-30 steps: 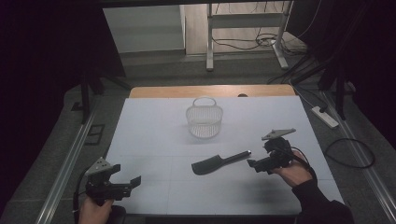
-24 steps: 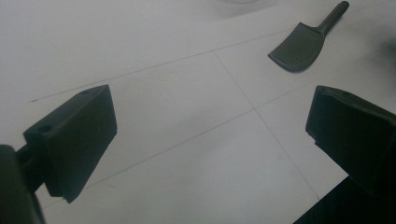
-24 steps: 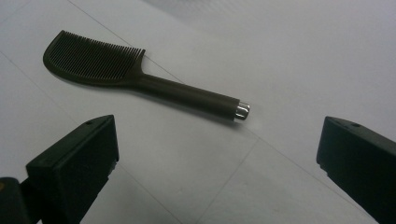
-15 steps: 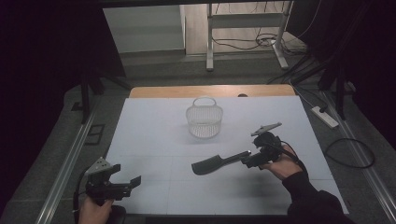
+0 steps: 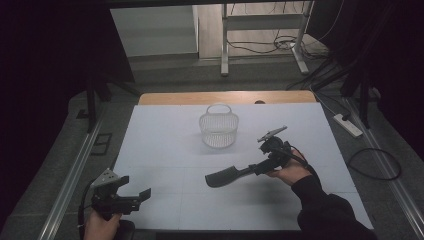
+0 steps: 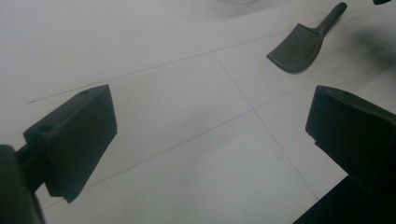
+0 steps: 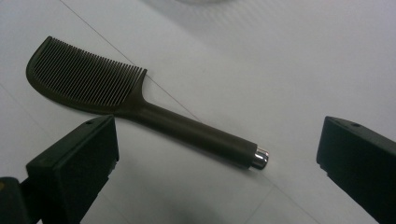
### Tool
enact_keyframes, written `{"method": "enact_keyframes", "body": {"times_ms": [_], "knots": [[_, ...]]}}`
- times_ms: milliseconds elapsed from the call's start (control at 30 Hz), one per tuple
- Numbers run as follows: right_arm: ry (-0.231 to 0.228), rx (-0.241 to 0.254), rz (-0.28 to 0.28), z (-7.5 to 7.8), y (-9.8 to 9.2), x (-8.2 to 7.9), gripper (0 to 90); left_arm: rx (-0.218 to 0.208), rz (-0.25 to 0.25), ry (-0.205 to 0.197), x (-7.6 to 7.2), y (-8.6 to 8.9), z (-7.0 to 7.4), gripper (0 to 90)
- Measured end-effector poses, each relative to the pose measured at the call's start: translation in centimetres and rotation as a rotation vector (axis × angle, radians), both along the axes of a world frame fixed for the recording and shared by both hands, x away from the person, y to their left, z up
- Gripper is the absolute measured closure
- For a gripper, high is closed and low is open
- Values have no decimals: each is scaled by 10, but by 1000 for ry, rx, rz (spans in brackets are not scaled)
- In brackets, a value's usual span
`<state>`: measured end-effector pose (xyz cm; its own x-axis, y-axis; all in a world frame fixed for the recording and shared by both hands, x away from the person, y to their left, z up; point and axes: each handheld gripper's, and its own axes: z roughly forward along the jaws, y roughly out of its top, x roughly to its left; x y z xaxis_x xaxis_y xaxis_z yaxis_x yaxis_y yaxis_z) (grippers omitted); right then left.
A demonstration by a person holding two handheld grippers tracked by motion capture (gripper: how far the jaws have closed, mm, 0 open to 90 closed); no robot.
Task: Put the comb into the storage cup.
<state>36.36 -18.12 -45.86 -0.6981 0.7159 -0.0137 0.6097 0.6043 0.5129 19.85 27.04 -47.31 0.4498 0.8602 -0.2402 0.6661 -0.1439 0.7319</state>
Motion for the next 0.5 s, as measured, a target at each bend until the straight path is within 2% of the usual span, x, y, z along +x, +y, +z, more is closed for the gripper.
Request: {"method": "enact_keyframes", "body": {"times_ms": [500], "knots": [[11,-24,13,-9,20,14,0,-2,5,2,0,0,0,27]]}}
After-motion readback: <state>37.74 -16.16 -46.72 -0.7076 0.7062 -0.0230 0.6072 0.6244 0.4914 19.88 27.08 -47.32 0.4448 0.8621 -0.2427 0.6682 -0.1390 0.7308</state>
